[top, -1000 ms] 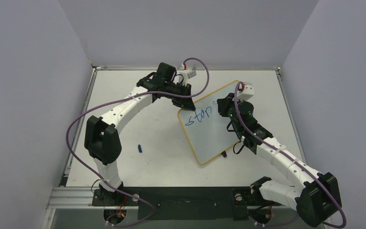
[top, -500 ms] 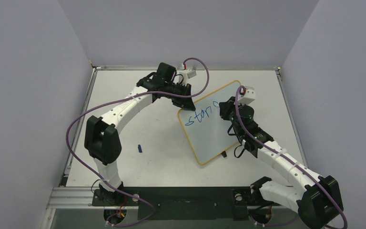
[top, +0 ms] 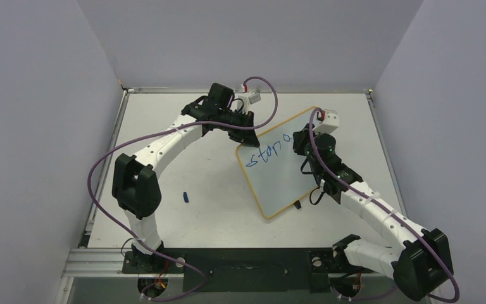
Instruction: Write a sentence on the whiteboard
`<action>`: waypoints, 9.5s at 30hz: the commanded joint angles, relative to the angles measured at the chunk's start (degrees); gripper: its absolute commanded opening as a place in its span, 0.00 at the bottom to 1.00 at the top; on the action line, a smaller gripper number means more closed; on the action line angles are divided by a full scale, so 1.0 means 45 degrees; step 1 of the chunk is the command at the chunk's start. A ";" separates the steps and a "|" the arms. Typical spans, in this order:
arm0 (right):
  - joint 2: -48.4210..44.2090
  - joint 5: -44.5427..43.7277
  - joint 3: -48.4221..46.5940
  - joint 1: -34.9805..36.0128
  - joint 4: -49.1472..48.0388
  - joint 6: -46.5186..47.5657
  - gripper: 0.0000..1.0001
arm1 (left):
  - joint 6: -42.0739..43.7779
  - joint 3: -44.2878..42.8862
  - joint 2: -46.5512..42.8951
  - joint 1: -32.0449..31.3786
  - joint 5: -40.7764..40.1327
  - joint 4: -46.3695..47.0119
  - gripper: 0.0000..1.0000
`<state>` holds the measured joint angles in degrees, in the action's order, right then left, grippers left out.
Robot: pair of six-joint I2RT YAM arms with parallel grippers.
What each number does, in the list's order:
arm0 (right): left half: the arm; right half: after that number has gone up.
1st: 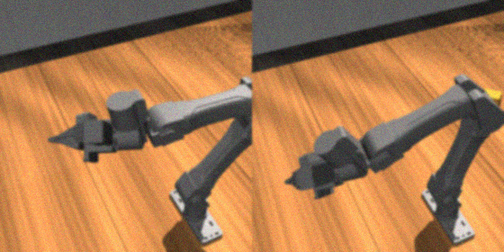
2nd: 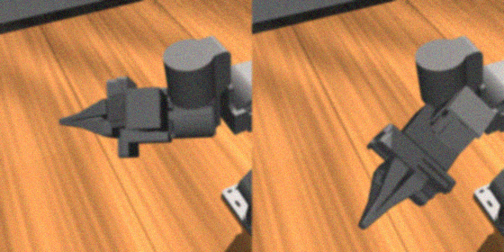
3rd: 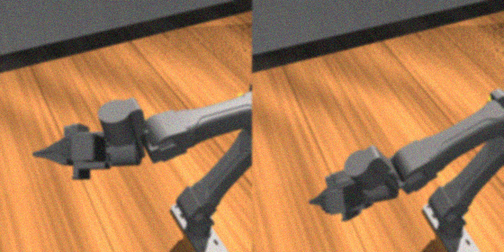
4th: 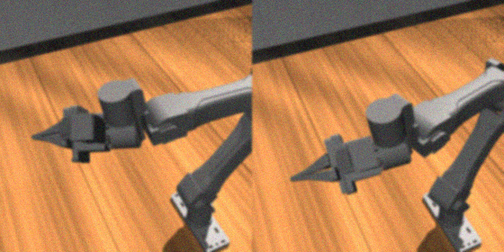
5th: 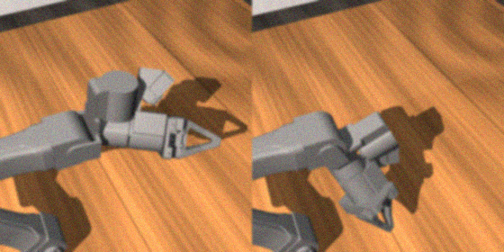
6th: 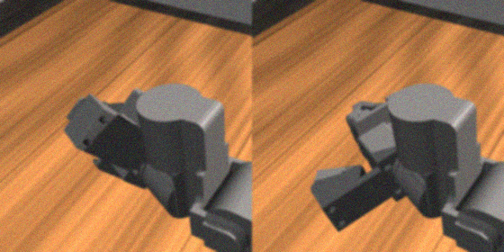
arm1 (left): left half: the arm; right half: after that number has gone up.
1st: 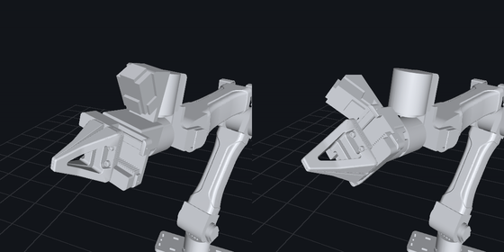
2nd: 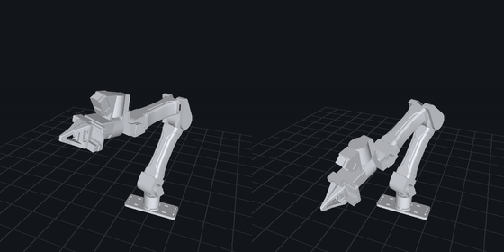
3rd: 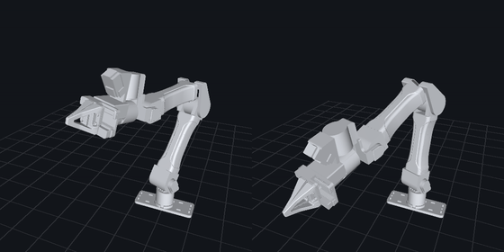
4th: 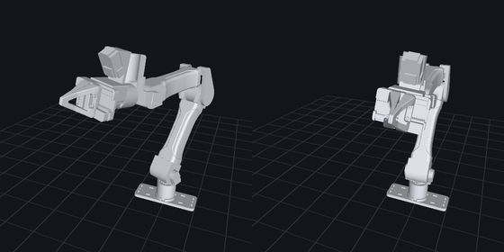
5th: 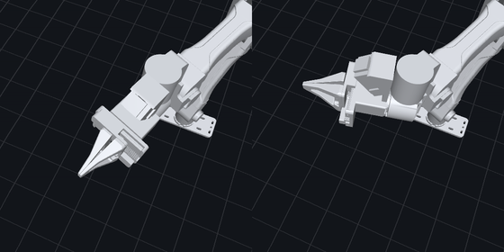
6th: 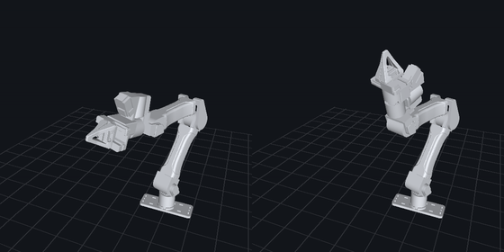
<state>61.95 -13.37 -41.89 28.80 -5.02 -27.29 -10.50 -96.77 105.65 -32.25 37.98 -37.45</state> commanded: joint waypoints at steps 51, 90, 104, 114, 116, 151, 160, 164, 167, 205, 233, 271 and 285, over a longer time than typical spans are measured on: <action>-0.1394 -0.0211 -0.1097 0.0613 0.0178 -0.0519 0.00 | 0.0654 -0.0175 -0.0531 -0.0001 -0.1310 0.0156 0.00; -0.0091 0.0199 0.0024 -0.1080 -0.0783 -0.0596 0.00 | 0.0735 0.0001 -0.0570 0.0018 -0.1338 0.0157 0.00; 0.0342 0.0797 -0.0564 -0.1651 -0.0703 -0.0150 0.00 | 0.0754 0.0001 -0.0491 0.0018 -0.1366 0.0177 0.00; 0.0549 0.2094 -0.0651 -0.1611 -0.1144 -0.0111 0.00 | 0.0742 0.0025 -0.0473 0.0028 -0.1349 0.0184 0.00; 0.0561 0.2209 -0.0655 -0.1614 -0.1167 -0.0135 0.00 | 0.0724 0.0021 -0.0467 0.0019 -0.1349 0.0193 0.00; -0.0287 0.1257 0.0268 -0.2074 0.0026 0.0011 0.00 | 0.0712 0.0057 -0.0524 0.0001 -0.1418 0.0217 0.00; 0.0156 0.1387 -0.1086 -0.2292 0.0385 0.0385 0.00 | 0.0730 0.0070 -0.0580 -0.0001 -0.1418 0.0197 0.00; -0.0314 0.1548 -0.1314 -0.2299 0.0558 0.0375 0.00 | 0.0758 0.0060 -0.0600 0.0016 -0.1427 0.0161 0.00; -0.0649 0.1556 -0.1241 -0.2298 0.0581 0.0292 0.00 | 0.0742 0.0095 -0.0612 0.0014 -0.1418 0.0181 0.00; 0.0434 0.1180 -0.0254 -0.2383 0.0031 0.0573 0.00 | 0.0693 0.0235 -0.0641 -0.0001 -0.1310 0.0405 0.00; 0.0849 0.1458 -0.1542 -0.2372 0.0136 0.0299 0.00 | 0.0654 0.0333 -0.0704 -0.0025 -0.1209 0.0522 0.00; -0.3937 0.1772 -0.0816 -0.2397 0.2591 0.0198 0.00 | 0.0575 -0.0128 -0.0942 -0.0021 -0.1162 0.0103 0.00; -0.6649 0.4722 0.2251 -0.1960 0.0801 -0.0329 0.00 | 0.0643 0.0692 -0.1369 -0.0021 -0.1260 0.0947 0.00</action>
<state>35.62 2.61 -34.00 18.61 5.19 -27.70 -10.22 -94.06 103.07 -32.93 38.13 -35.81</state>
